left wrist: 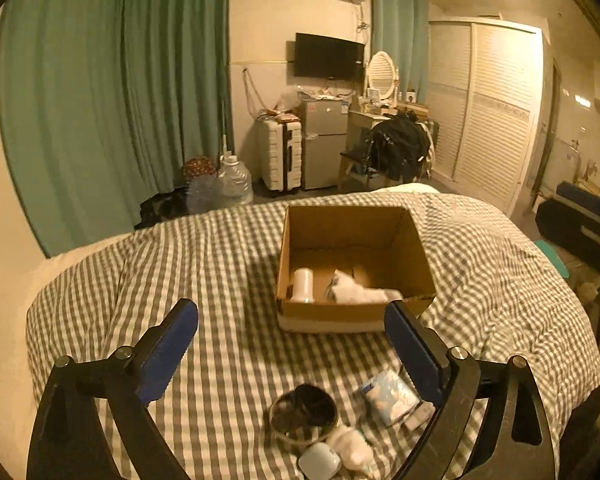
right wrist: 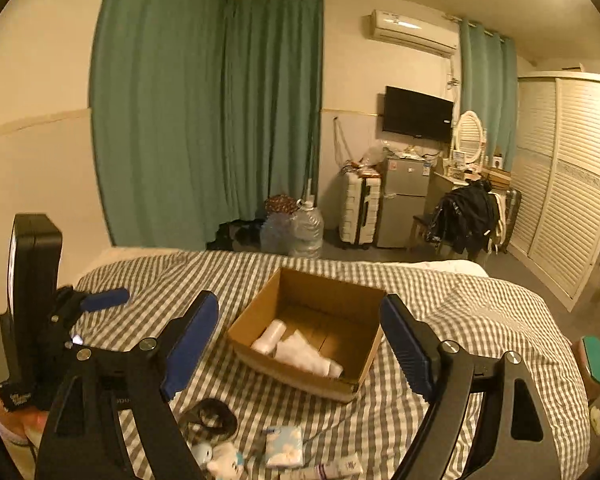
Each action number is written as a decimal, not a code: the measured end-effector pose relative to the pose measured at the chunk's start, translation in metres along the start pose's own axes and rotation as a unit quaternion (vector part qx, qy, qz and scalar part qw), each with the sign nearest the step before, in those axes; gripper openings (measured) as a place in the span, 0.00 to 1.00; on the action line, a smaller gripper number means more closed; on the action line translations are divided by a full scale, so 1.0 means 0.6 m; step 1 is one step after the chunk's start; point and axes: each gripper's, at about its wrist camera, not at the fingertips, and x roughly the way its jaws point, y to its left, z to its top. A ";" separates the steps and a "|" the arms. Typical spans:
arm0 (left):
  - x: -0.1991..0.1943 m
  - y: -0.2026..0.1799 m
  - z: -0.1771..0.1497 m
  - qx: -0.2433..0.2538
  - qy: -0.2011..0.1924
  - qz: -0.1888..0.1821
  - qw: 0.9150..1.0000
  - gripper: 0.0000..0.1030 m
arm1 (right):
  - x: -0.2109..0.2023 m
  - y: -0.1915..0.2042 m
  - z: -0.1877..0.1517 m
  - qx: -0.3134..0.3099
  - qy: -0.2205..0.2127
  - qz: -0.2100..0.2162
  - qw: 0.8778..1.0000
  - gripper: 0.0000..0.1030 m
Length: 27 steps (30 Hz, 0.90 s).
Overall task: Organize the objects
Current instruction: 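Grasp the blue tissue pack with the right tool while the left tool reaches the black cup holder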
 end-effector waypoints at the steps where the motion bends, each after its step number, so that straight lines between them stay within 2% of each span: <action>1: 0.003 0.000 -0.010 -0.001 0.003 0.000 1.000 0.94 | 0.001 0.004 -0.011 -0.001 0.005 0.002 1.000 0.80; 9: 0.097 -0.006 -0.116 0.020 0.062 0.021 0.998 0.94 | 0.093 -0.006 -0.131 0.018 0.082 -0.003 0.996 0.80; 15: 0.166 -0.013 -0.189 0.058 0.117 0.007 0.991 0.94 | 0.180 -0.012 -0.226 0.017 0.141 -0.029 0.989 0.80; 21: 0.200 -0.020 -0.216 0.071 0.154 -0.021 0.985 0.94 | 0.247 -0.025 -0.297 0.034 0.208 -0.023 0.977 0.80; 25: 0.216 -0.028 -0.226 0.085 0.168 -0.016 0.982 0.94 | 0.258 -0.019 -0.307 0.028 0.221 -0.018 0.975 0.80; 27: 0.222 -0.021 -0.227 0.076 0.171 -0.022 0.982 0.94 | 0.262 -0.019 -0.312 0.030 0.230 -0.015 0.973 0.80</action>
